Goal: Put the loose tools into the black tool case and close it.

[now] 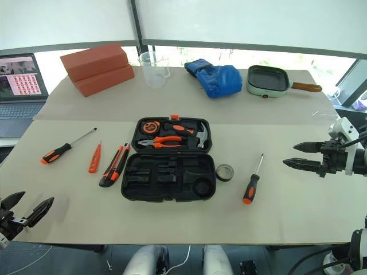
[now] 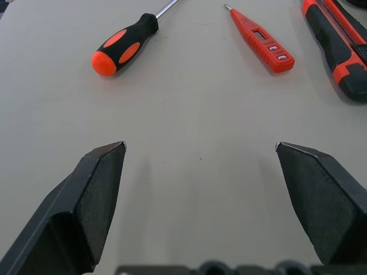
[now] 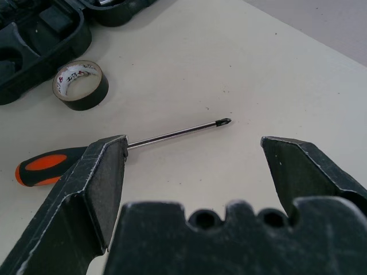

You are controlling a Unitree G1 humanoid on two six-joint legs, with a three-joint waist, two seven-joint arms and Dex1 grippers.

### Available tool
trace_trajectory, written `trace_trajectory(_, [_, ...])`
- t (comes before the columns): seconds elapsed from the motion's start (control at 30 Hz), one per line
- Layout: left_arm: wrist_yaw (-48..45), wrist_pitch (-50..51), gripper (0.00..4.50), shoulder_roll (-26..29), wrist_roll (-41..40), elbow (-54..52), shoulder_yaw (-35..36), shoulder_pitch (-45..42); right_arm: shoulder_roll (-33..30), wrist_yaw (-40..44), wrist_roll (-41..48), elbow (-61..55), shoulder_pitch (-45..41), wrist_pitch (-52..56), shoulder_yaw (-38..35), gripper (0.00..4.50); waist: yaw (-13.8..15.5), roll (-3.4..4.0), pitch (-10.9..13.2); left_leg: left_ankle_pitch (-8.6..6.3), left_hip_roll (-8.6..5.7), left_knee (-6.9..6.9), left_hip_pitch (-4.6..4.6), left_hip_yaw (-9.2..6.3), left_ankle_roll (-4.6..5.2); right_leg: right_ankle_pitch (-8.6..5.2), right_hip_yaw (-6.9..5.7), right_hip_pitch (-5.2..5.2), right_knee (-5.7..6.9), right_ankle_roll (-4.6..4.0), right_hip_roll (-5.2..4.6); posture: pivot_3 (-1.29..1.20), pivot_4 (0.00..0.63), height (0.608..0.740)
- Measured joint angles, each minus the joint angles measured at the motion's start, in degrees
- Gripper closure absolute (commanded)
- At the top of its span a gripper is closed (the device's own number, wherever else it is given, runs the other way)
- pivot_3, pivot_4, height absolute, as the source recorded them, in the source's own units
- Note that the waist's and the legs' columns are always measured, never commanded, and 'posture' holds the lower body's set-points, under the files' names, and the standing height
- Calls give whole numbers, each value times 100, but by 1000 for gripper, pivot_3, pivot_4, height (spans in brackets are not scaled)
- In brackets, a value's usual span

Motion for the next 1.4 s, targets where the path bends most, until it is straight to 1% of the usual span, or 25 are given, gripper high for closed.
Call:
trace_trajectory(0.13, [35, 124, 0, 48, 8, 0, -62, -105, -3, -16, 3, -32, 126, -1, -52, 168, 17, 0, 0, 0, -2, 1, 0, -1, 0, 0, -2, 2, 0, 0, -1, 0, 150, 738])
trace_trajectory(0.27, [48, 312, 0, 314, 43, 0, -248, -317, 5, -238, 2, -160, 288, -123, -144, 168, 20, 0, 0, 0, -4, 1, 0, -1, 0, 1, -2, 3, 2, 1, -1, 0, 150, 738])
trace_trajectory(0.37, [31, 644, 0, 792, 8, -14, -440, -759, 39, -468, 21, -614, 430, -112, -255, 168, 11, 0, 0, 1, -2, 1, 1, -2, -1, 1, -2, 1, 8, 1, 2, 0, 150, 738])
trace_trajectory(0.47, [-3, 1021, 0, 1272, -23, 73, -732, -1446, 58, -569, 255, -1508, 767, 251, -357, 168, 20, 1, 0, 2, -2, 1, -1, -8, -3, 1, -3, 1, 13, 2, 7, 0, 150, 738])
trace_trajectory(0.57, [10, 1172, 0, 1919, 267, 748, -1514, -2847, 140, -675, 873, -3268, 1346, 995, -565, 168, 79, 3, 0, 7, -4, 2, -5, -14, -11, 2, -4, -2, 17, -2, 23, 0, 150, 738])
trace_trajectory(0.63, [3, 1226, 0, 2129, 428, 1085, -1810, -3375, 151, -811, 1211, -4130, 1508, 1375, -672, 168, 56, 4, 0, 6, -2, -1, -4, -11, -12, 3, -3, -4, 12, -1, 20, 0, 150, 738])
trace_trajectory(0.67, [-32, 1250, 0, 2240, 533, 1404, -2091, -3723, 140, -947, 1416, -4551, 1651, 1638, -840, 168, 41, 3, 0, 4, -1, -2, -6, -10, -12, 3, -4, -4, 9, -1, 19, 0, 150, 738])
trace_trajectory(0.7, [-49, 1259, 0, 2295, 624, 1614, -2225, -3893, 153, -1022, 1519, -4759, 1681, 1765, -890, 168, 30, 3, 0, 4, -3, -1, -9, -12, -12, 3, -6, -5, 9, -1, 21, 0, 150, 738])
trace_trajectory(0.77, [-196, 1243, 0, 2481, 944, 2357, -2747, -4514, 157, -1256, 1887, -5488, 1835, 2128, -1050, 168, 15, -2, 3, 4, -2, -2, -15, -11, -13, 3, -8, -12, 8, -1, 24, 0, 150, 738])
trace_trajectory(0.83, [-417, 1091, 0, 2606, 1221, 2915, -3163, -4964, 173, -1389, 2139, -5938, 1956, 2328, -1208, 168, 19, -2, 3, 4, -5, -1, -16, -9, -13, 3, -11, -10, 8, -1, 24, 0, 150, 738])
trace_trajectory(0.9, [-647, 862, 0, 2645, 1521, 3572, -3547, -5486, 186, -1517, 2371, -6268, 2029, 2507, -1355, 168, 32, -3, 4, 4, -8, 1, -19, -5, -12, 3, -12, -10, 8, -1, 23, 0, 150, 738])
trace_trajectory(1.03, [-1145, 500, 0, 2640, 2229, 5157, -4373, -6808, 184, -1763, 3233, -6944, 2019, 2969, -1749, 168, 84, -10, 5, 6, -8, 10, -28, 18, -13, 2, -22, -10, 7, 0, 27, 0, 150, 738])
trace_trajectory(1.2, [-1479, -77, 0, 2591, 2625, 6285, -4653, -7296, 180, -2053, 3693, -7294, 2131, 3196, -1992, 168, 94, -18, 4, 5, -7, 12, -46, 20, -12, 2, -24, -21, 4, 1, 26, 0, 150, 738])
trace_trajectory(1.3, [-1709, -312, 0, 2515, 2771, 6832, -4719, -7494, 179, -2081, 3703, -7351, 2340, 3198, -2022, 168, 129, -21, 4, 5, -8, 21, -54, 18, -11, 3, -29, -21, 5, 3, 26, 0, 150, 738])
trace_trajectory(1.4, [-2027, -458, 0, 2510, 2961, 7163, -4873, -7506, 178, -2120, 3699, -7352, 2423, 3197, -2023, 168, 136, -22, 4, 5, -8, 25, -55, 18, -11, 4, -28, -21, 6, 5, 26, 0, 150, 738])
